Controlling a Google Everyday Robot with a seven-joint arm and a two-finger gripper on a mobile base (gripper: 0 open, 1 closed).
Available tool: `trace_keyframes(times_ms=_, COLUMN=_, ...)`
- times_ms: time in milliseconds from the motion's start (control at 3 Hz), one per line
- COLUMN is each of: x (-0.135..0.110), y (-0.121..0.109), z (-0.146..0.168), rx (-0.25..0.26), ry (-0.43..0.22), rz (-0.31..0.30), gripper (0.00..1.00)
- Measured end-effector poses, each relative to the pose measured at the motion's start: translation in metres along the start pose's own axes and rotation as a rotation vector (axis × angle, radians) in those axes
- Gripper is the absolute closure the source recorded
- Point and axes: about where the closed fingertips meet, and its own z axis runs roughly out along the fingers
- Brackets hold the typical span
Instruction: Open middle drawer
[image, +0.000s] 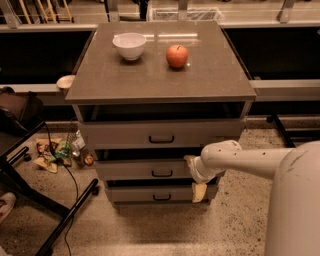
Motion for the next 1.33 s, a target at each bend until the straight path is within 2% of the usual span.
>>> trace_keyframes(times_ms=333, x=0.013, y=-0.016, z=0.012, rx=0.031, ry=0.007, rz=-0.037, gripper=0.0)
trace_keyframes(times_ms=667, x=0.021, y=-0.03, z=0.027, rx=0.032, ry=0.012, rz=-0.047, gripper=0.0)
trace_keyframes(times_ms=1000, x=0.027, y=-0.038, z=0.048, rx=0.002, ry=0.024, rz=-0.033, gripper=0.0)
trace_keyframes(times_ms=1333, x=0.027, y=-0.029, z=0.069, rx=-0.04, ry=0.012, rz=-0.007, gripper=0.19)
